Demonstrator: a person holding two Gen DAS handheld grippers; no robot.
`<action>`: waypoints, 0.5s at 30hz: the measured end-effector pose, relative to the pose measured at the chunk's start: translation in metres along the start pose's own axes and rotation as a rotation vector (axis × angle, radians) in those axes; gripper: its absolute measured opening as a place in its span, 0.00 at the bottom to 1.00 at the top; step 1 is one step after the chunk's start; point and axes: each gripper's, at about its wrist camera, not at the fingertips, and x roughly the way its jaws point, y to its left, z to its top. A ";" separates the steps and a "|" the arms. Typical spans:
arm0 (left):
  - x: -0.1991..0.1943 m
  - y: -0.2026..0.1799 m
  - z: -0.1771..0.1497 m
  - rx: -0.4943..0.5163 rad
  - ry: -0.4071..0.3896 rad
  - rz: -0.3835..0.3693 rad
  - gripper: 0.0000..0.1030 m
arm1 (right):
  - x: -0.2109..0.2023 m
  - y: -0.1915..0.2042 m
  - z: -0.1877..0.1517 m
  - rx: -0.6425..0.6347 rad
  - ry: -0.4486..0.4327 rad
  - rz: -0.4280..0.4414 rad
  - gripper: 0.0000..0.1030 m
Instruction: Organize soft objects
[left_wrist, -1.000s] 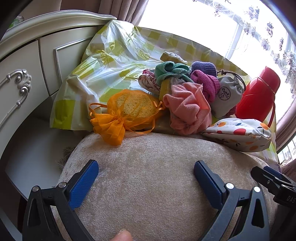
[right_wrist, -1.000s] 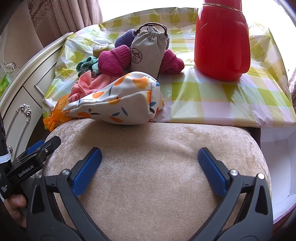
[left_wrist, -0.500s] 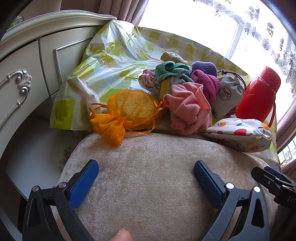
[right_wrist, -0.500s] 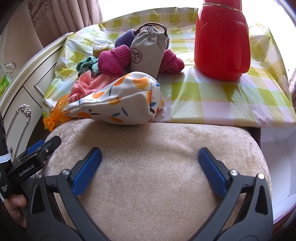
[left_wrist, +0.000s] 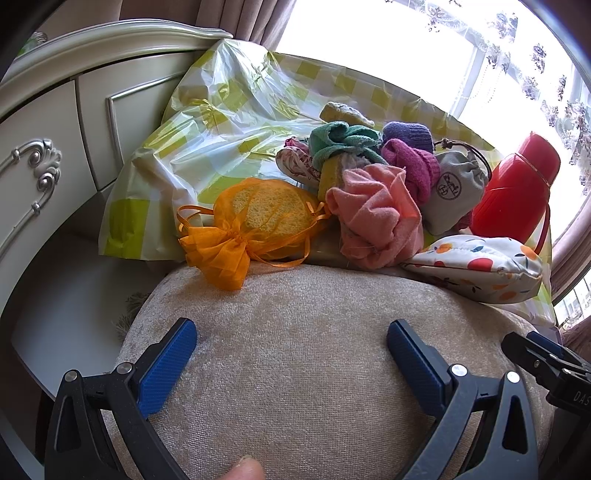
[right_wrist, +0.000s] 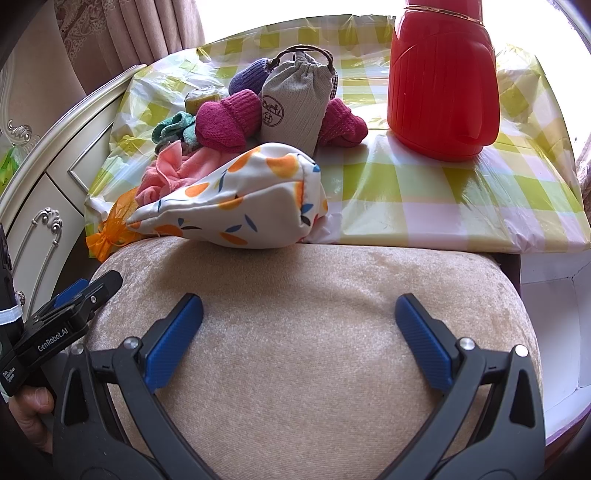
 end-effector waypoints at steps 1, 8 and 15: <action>0.000 -0.001 0.000 -0.001 0.000 0.001 1.00 | 0.000 0.000 0.000 -0.001 0.000 0.000 1.00; 0.001 -0.001 0.000 0.002 0.001 0.008 1.00 | 0.000 0.000 0.000 -0.003 0.001 0.002 1.00; 0.001 -0.002 0.001 0.010 0.012 0.014 1.00 | 0.000 0.000 0.000 -0.002 0.001 0.002 1.00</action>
